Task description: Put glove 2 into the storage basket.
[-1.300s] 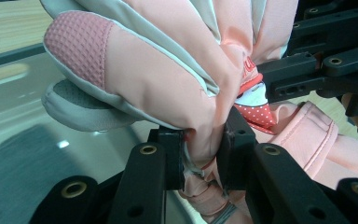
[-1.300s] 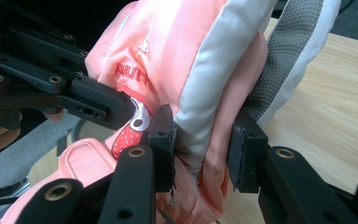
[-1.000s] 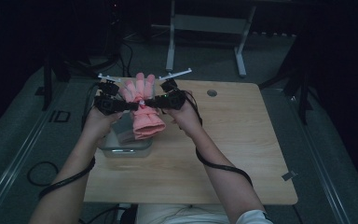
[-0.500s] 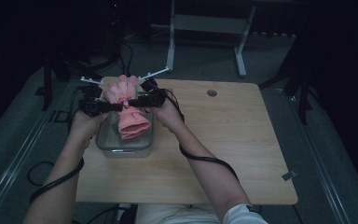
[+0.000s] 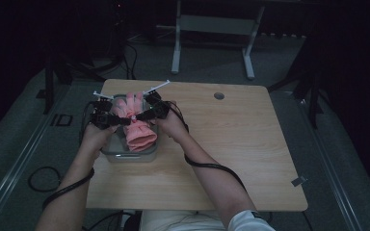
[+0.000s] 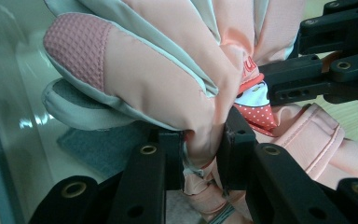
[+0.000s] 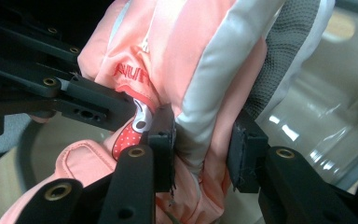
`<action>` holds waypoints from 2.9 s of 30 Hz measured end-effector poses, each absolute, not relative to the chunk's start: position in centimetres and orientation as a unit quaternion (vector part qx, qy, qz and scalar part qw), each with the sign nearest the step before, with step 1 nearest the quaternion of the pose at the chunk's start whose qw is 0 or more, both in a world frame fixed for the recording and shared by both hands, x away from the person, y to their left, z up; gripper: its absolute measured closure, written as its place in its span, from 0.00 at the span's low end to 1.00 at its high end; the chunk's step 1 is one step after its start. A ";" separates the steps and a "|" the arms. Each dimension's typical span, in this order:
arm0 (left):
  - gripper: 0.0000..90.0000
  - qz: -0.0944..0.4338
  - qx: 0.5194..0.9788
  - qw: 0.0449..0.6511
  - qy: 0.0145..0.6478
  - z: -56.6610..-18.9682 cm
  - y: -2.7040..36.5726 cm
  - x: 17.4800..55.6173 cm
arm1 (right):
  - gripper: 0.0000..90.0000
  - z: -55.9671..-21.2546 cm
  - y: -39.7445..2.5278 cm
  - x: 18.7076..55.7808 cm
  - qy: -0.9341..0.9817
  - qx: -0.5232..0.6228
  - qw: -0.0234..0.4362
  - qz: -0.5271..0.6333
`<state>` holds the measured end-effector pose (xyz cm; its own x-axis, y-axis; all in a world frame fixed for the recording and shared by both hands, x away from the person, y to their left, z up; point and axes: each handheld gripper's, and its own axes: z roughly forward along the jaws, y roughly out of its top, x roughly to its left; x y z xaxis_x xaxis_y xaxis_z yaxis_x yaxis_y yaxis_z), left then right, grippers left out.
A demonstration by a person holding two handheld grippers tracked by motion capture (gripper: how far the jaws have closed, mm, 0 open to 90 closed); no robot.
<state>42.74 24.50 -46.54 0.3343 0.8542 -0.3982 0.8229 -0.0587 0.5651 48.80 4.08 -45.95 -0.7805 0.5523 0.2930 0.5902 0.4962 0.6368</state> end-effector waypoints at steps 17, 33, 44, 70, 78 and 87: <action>0.76 0.027 0.727 0.323 0.606 -48.6 24.0 43.3 | 0.69 -48.5 5.1 49.8 -0.871 -0.352 0.037 -0.340; 0.55 0.061 0.725 0.318 0.608 -48.1 23.8 43.1 | 0.58 -47.3 3.8 50.4 -0.868 -0.339 0.025 -0.363; 0.49 0.089 0.718 0.323 0.610 -46.9 23.8 42.7 | 0.54 -45.5 2.5 49.9 -0.863 -0.325 0.019 -0.387; 0.38 0.125 0.703 0.374 0.592 -44.4 24.7 41.3 | 0.53 -44.0 1.7 48.9 -0.860 -0.309 0.028 -0.406; 0.29 0.111 0.723 0.386 0.562 -43.9 23.9 40.5 | 0.45 -43.8 0.9 48.8 -0.860 -0.301 0.027 -0.412; 0.15 0.147 0.742 0.420 0.502 -42.9 21.5 38.1 | 0.29 -43.3 -0.3 47.7 -0.859 -0.256 0.044 -0.441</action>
